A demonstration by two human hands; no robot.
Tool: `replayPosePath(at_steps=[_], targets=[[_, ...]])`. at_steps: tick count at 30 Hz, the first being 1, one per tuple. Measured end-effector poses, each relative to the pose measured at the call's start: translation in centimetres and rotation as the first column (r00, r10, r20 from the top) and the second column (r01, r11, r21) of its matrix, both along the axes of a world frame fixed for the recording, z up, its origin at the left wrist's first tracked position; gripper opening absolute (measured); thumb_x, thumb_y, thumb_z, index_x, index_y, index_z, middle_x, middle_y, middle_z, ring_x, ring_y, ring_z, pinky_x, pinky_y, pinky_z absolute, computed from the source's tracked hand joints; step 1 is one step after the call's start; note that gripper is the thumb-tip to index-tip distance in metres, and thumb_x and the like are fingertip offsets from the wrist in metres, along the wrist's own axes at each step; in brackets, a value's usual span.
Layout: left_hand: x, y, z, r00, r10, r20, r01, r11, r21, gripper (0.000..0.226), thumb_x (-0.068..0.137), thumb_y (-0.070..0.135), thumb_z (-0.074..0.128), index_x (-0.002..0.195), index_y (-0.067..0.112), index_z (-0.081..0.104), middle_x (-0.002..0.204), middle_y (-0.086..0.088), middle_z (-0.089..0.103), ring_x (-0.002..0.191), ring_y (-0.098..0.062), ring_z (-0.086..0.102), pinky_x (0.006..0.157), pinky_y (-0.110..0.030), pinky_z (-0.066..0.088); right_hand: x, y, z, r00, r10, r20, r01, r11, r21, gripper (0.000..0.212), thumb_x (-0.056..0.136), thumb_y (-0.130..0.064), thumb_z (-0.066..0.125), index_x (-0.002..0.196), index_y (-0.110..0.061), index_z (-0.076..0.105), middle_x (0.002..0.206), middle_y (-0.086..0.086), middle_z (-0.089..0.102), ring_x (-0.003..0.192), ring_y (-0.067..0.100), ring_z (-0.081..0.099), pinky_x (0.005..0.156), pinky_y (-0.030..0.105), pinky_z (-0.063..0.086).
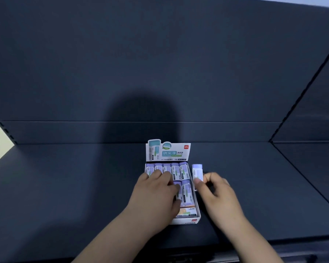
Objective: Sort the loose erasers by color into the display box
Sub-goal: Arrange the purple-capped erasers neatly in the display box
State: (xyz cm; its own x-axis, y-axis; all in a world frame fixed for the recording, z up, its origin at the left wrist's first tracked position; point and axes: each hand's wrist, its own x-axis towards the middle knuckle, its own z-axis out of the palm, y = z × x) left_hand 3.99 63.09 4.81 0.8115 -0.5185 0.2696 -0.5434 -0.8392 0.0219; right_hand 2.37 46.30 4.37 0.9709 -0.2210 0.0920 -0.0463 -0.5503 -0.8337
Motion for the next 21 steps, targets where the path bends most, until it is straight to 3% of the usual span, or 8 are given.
replayPosePath(at_steps=[7, 11, 17, 21], targets=[[0.0, 0.6, 0.3, 0.999, 0.021, 0.024, -0.021, 1.0, -0.022, 0.032, 0.075, 0.046, 0.04, 0.075, 0.035, 0.07, 0.068, 0.014, 0.053, 0.064, -0.01, 0.053, 0.058, -0.025, 0.03, 0.1, -0.1, 0.2, 0.999, 0.012, 0.031, -0.011, 0.999, -0.042, 0.024, 0.087, -0.035, 0.058, 0.072, -0.018, 0.051, 0.079, -0.003, 0.059, 0.089, 0.01, 0.048, 0.066, 0.011, 0.034], [0.2, 2.5, 0.9, 0.994, 0.094, 0.049, -0.092, 0.995, -0.047, 0.01, 0.067, 0.04, 0.07, 0.073, 0.033, 0.072, 0.068, 0.013, 0.054, 0.062, -0.012, 0.054, 0.054, -0.026, 0.036, -0.2, 0.1, 0.2, 0.998, 0.048, 0.037, -0.044, 0.993, -0.111, 0.028, 0.085, -0.034, 0.06, 0.063, -0.022, 0.049, 0.075, -0.006, 0.054, 0.088, 0.015, 0.048, 0.07, 0.022, 0.034], [-0.3, 3.5, 0.4, 0.995, 0.103, -0.006, -0.103, 0.995, -0.006, 0.024, 0.05, 0.026, 0.086, 0.068, 0.034, 0.072, 0.064, 0.012, 0.051, 0.057, -0.012, 0.052, 0.051, -0.024, 0.03, -0.5, 0.6, -0.5, 0.999, 0.052, -0.003, -0.052, 0.988, -0.148, 0.03, 0.085, -0.036, 0.059, 0.062, -0.021, 0.047, 0.075, -0.004, 0.051, 0.088, 0.017, 0.046, 0.068, 0.013, 0.032], [-0.3, 3.3, 0.4, 0.998, 0.068, -0.013, -0.068, 0.998, 0.007, 0.038, 0.041, 0.018, 0.086, 0.07, 0.038, 0.071, 0.064, 0.013, 0.048, 0.056, -0.011, 0.05, 0.051, -0.024, 0.029, -0.8, 0.8, -0.9, 0.998, 0.066, 0.006, -0.065, 0.988, -0.138, 0.029, 0.083, -0.036, 0.061, 0.062, -0.023, 0.047, 0.075, -0.006, 0.051, 0.087, 0.017, 0.048, 0.07, 0.023, 0.033]])
